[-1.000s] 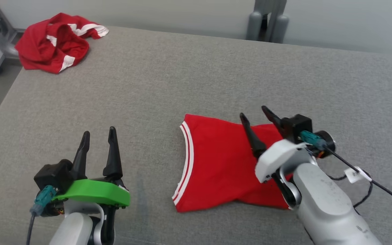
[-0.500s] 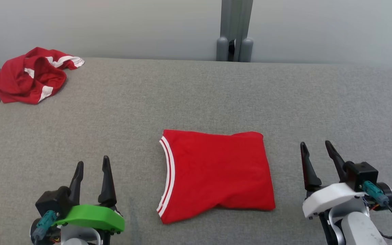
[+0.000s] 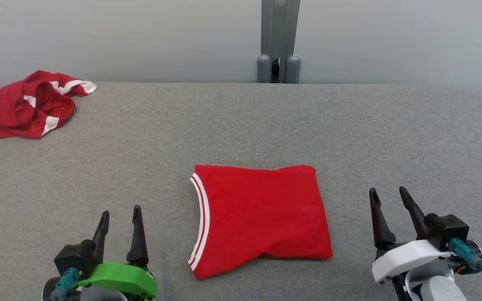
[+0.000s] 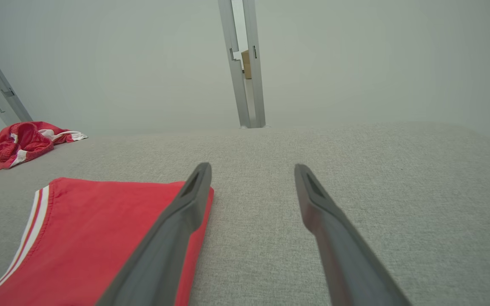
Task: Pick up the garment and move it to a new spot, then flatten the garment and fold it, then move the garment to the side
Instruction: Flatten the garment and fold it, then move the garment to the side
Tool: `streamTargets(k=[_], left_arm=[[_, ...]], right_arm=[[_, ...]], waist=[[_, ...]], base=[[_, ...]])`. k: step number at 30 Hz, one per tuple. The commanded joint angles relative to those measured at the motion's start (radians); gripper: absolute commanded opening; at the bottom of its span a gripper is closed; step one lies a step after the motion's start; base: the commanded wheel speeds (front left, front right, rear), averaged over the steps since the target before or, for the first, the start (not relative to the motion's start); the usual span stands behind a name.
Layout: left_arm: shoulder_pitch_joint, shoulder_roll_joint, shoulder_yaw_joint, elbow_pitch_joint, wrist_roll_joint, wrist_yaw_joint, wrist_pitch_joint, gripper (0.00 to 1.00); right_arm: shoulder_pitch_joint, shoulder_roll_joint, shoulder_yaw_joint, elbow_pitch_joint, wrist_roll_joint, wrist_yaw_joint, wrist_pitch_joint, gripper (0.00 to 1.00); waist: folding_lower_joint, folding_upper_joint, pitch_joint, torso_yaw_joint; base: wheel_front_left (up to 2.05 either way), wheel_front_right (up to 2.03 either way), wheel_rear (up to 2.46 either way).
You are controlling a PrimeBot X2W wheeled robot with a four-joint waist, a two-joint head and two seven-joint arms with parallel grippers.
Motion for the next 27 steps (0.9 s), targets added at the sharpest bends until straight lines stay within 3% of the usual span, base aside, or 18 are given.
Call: streamTargets(k=[1,16,27], left_arm=[[0.004,0.005,-0.003,0.005,0.011,-0.003,0.000,1.00],[-0.012,0.002,-0.003,0.025,0.020,0.000,0.000,1.00],[-0.035,0.012,-0.024,-0.008,0.035,-0.002,0.004,1.00]], right_arm=[[0.011,-0.003,0.001,0.003,0.002,0.000,-0.001,1.00],[-0.010,-0.003,0.006,0.031,-0.013,0.000,0.009,1.00],[-0.112,-0.003,0.002,0.060,-0.019,0.000,0.209,1.00]], waist=[[0.0000,0.0000,0.001,0.000],[0.0000,0.0000,0.005,0.014],[0.0000,0.0000,0.027,0.077]], base=[[0.00,0.00,0.00],[0.00,0.00,0.00],[0.00,0.00,0.00]])
